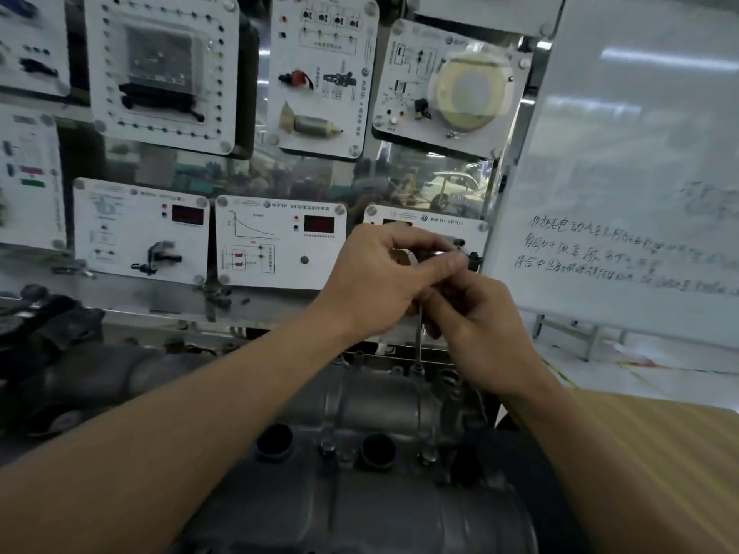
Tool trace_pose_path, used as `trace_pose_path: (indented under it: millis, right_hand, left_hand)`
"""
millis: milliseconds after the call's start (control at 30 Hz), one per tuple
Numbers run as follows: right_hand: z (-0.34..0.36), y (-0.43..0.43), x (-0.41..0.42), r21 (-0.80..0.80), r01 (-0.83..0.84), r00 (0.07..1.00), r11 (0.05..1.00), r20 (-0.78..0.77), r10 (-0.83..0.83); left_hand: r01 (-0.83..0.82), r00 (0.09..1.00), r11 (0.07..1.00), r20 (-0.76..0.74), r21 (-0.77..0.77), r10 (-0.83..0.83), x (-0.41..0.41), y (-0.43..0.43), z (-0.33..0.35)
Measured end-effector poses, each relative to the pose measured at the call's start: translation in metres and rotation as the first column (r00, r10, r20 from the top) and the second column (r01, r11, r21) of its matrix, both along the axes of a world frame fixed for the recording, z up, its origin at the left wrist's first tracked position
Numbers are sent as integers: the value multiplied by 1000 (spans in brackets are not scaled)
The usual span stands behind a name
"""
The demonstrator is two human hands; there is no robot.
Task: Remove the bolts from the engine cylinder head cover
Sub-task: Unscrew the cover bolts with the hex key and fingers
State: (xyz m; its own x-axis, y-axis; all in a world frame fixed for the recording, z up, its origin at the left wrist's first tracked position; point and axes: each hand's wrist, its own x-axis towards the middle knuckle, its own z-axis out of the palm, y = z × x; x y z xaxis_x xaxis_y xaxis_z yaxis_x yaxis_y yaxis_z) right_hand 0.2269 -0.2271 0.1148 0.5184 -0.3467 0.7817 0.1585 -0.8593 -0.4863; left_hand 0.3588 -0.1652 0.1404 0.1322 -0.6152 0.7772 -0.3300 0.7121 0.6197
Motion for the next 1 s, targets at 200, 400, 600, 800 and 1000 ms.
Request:
trace_pose_path:
  millis: [200, 400, 600, 800, 1000]
  right_hand:
    - [-12, -6, -9, 68, -1, 995, 998, 102, -6]
    - [-18, -5, -2, 44, 15, 998, 999, 57, -18]
    - [-15, -6, -4, 3, 43, 990, 999, 131, -43]
    - [-19, -8, -2, 17, 73, 988, 997, 138, -74]
    - [-21, -9, -2, 85, 53, 991, 995, 122, -63]
  left_hand:
    - [1, 999, 1000, 53, -9, 0, -11, -13, -4]
    - [-123, 985, 992, 118, -22, 125, -4, -16, -8]
    - [-71, 994, 995, 73, -73, 76, -11, -14, -3]
    - [-93, 993, 995, 69, -38, 96, -11, -17, -6]
    - [-148, 970, 987, 206, 68, 131, -7, -11, 19]
